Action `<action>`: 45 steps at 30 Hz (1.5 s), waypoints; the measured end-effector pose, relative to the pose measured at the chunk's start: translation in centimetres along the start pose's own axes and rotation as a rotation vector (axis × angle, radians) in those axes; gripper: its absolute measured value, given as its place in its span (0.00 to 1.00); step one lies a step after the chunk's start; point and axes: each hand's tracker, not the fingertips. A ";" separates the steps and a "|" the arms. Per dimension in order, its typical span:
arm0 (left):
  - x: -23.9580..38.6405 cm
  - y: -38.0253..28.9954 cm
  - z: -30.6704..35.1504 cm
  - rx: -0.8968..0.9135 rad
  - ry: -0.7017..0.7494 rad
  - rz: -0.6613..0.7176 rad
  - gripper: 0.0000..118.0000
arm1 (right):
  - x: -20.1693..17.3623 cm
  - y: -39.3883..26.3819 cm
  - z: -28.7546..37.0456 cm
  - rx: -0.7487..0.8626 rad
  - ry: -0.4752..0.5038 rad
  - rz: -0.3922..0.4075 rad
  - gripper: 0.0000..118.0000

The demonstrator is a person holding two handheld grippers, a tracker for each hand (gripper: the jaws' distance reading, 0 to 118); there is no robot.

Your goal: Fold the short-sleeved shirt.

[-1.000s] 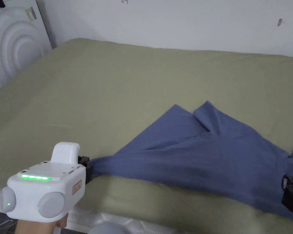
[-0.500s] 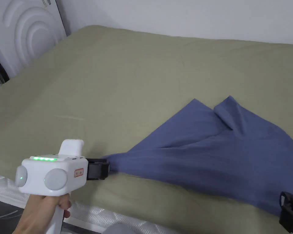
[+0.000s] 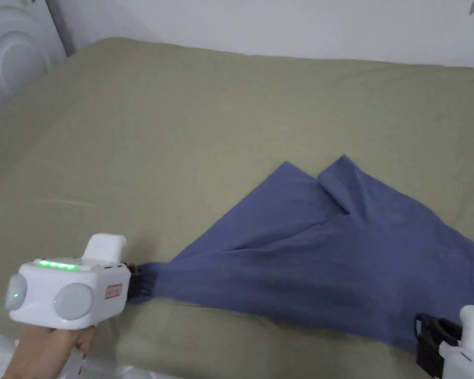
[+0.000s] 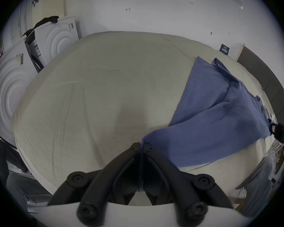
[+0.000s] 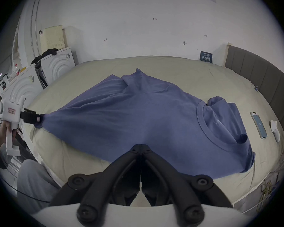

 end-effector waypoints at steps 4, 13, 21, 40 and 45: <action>0.4 0.1 0.0 -0.007 -0.001 -0.005 0.02 | 2.0 3.9 -2.6 0.000 0.006 -0.040 0.02; 0.9 0.7 -0.2 -0.019 -0.008 0.006 0.02 | 8.2 16.4 -16.4 -0.105 -0.050 0.027 0.66; -0.5 0.5 -2.0 -0.032 -0.021 0.006 0.02 | 10.6 18.0 -26.8 -0.382 -0.092 0.167 0.89; 1.5 5.4 6.2 0.087 -0.023 0.073 0.02 | 7.2 26.2 -5.3 -0.062 -0.035 0.320 0.03; 3.4 10.5 10.8 0.213 -0.021 0.050 0.02 | 8.3 30.1 4.0 0.116 -0.087 0.306 0.03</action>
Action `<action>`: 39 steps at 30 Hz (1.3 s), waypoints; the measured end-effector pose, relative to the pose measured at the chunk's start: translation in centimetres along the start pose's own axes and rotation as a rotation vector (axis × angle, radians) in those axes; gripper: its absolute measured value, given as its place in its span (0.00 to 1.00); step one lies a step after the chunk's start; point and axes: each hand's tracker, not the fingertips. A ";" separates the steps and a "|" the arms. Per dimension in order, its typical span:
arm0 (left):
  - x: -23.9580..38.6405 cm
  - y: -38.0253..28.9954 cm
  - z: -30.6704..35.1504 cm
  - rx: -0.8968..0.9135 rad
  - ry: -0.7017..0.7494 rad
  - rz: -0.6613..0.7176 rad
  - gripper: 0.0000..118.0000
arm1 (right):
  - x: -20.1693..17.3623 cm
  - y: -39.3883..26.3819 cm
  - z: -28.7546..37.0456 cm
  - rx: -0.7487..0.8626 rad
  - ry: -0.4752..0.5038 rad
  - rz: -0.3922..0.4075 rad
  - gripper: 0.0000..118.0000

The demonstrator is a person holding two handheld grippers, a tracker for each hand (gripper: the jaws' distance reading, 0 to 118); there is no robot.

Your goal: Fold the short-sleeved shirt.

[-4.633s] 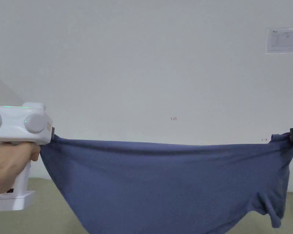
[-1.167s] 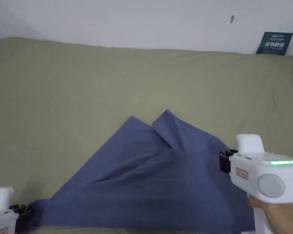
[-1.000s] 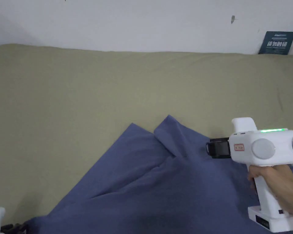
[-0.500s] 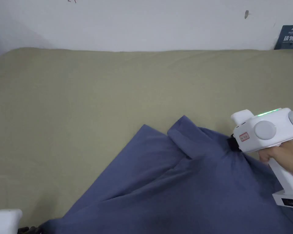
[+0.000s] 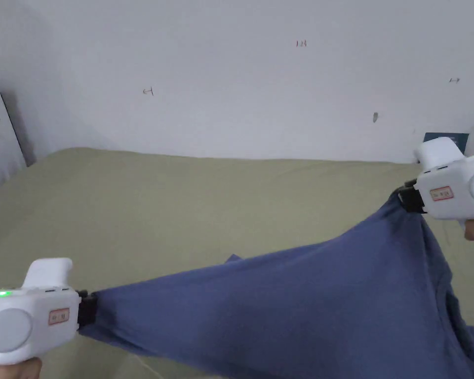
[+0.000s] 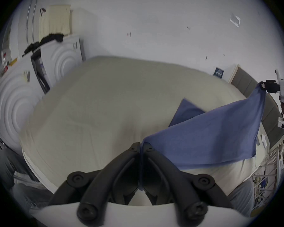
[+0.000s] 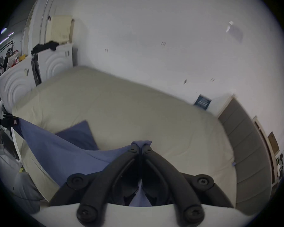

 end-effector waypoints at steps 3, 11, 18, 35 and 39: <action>1.7 4.3 2.3 0.084 0.009 -0.025 0.02 | 2.6 2.5 4.8 0.094 -0.048 -0.052 0.03; 6.5 16.7 7.9 0.251 0.022 -0.057 0.02 | 8.3 7.3 14.9 0.266 -0.186 -0.156 0.03; 10.0 25.5 11.8 0.347 0.037 -0.076 0.02 | 11.6 11.5 16.5 0.313 -0.248 -0.197 0.03; 13.6 36.4 3.2 0.392 0.186 -0.095 0.02 | 16.9 20.5 4.1 0.349 -0.265 -0.236 0.03; 14.5 38.4 0.0 0.413 0.200 -0.088 0.02 | 17.7 21.9 0.3 0.342 -0.282 -0.231 0.03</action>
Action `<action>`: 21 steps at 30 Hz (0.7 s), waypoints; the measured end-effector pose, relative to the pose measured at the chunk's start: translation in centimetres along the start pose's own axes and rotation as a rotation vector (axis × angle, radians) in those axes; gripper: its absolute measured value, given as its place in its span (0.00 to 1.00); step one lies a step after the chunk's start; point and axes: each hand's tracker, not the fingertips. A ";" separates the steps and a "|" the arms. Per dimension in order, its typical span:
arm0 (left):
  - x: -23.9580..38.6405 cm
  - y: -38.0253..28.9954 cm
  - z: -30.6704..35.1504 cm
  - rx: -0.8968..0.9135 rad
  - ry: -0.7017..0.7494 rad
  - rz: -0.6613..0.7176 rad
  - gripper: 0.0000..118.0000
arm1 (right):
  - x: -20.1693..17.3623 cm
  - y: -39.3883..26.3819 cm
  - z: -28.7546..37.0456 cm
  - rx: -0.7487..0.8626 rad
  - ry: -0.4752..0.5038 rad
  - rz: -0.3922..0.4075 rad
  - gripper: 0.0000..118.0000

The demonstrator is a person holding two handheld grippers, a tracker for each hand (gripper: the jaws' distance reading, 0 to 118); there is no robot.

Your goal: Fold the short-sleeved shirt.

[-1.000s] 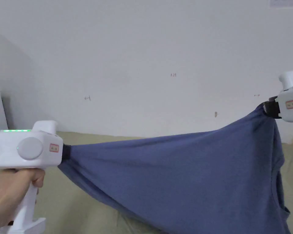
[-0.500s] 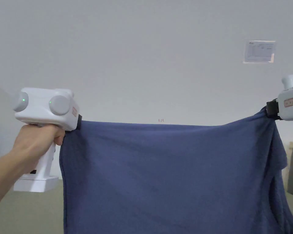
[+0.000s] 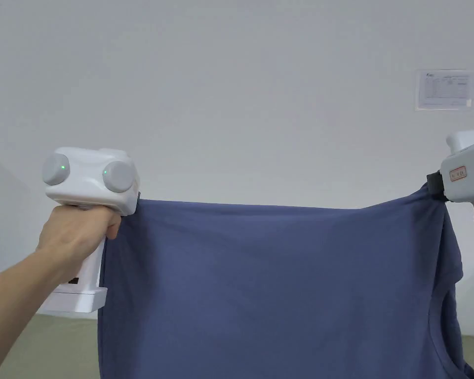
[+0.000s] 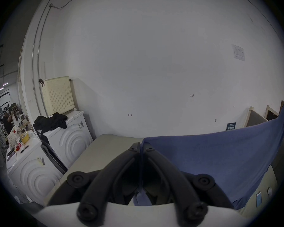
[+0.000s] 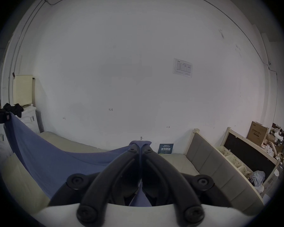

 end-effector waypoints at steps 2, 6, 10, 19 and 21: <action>0.9 0.3 -1.9 0.001 0.018 -0.003 0.02 | -0.2 0.0 -1.7 0.004 -0.008 0.010 0.03; 2.0 0.6 -4.5 0.010 0.032 -0.007 0.02 | -0.7 0.4 -4.4 0.011 -0.024 0.003 0.03; 2.6 1.0 -7.1 0.011 0.063 -0.018 0.02 | -1.3 1.2 -6.6 0.019 -0.031 -0.025 0.03; 1.9 -0.9 -10.1 -0.003 0.072 0.017 0.02 | -3.0 -0.7 -8.7 0.011 -0.034 0.029 0.03; 1.8 -2.9 -10.7 -0.031 0.066 0.003 0.02 | -3.4 -2.8 -9.2 -0.022 -0.013 0.025 0.03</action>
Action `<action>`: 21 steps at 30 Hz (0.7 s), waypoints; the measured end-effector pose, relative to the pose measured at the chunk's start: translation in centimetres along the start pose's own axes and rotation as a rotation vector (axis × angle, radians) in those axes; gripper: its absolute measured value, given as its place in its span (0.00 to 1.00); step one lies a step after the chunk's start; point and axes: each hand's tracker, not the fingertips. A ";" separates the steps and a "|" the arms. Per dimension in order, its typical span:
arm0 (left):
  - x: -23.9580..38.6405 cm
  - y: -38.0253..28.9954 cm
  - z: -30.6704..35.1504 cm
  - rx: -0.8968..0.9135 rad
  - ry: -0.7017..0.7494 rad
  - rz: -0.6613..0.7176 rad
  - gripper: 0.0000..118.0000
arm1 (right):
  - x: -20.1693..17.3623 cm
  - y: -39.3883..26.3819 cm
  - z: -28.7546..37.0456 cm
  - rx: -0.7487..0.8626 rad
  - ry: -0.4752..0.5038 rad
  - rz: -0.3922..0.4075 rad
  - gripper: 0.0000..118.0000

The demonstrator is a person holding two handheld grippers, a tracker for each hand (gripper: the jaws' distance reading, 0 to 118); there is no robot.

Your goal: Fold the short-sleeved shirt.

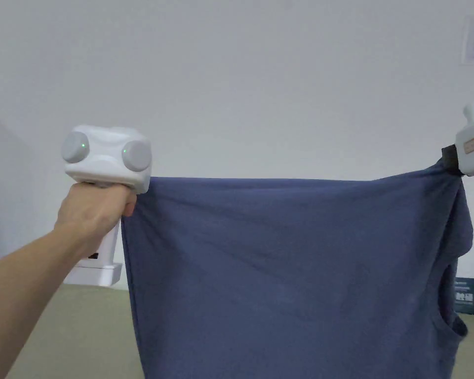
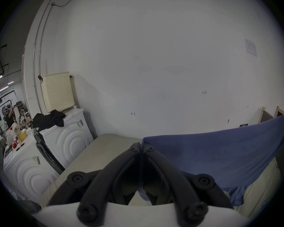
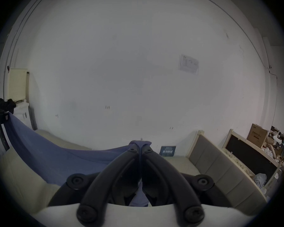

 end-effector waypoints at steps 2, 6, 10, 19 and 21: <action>0.0 -3.0 -0.8 -0.053 -0.005 -0.032 0.02 | -0.6 -3.7 -0.1 -0.061 0.032 0.029 0.03; -0.7 -10.6 -1.2 -0.144 -0.040 -0.064 0.02 | -1.2 -12.7 2.1 -0.162 0.082 0.011 0.03; -2.1 -20.2 1.3 -0.248 -0.094 -0.067 0.02 | -1.6 -22.9 7.2 -0.260 0.126 -0.020 0.03; -7.2 -38.3 12.7 -0.446 -0.168 -0.108 0.02 | -0.7 -40.5 22.9 -0.483 0.154 -0.048 0.03; -8.3 -41.3 15.0 -0.493 -0.179 -0.095 0.02 | -0.8 -43.0 26.3 -0.513 0.156 -0.066 0.03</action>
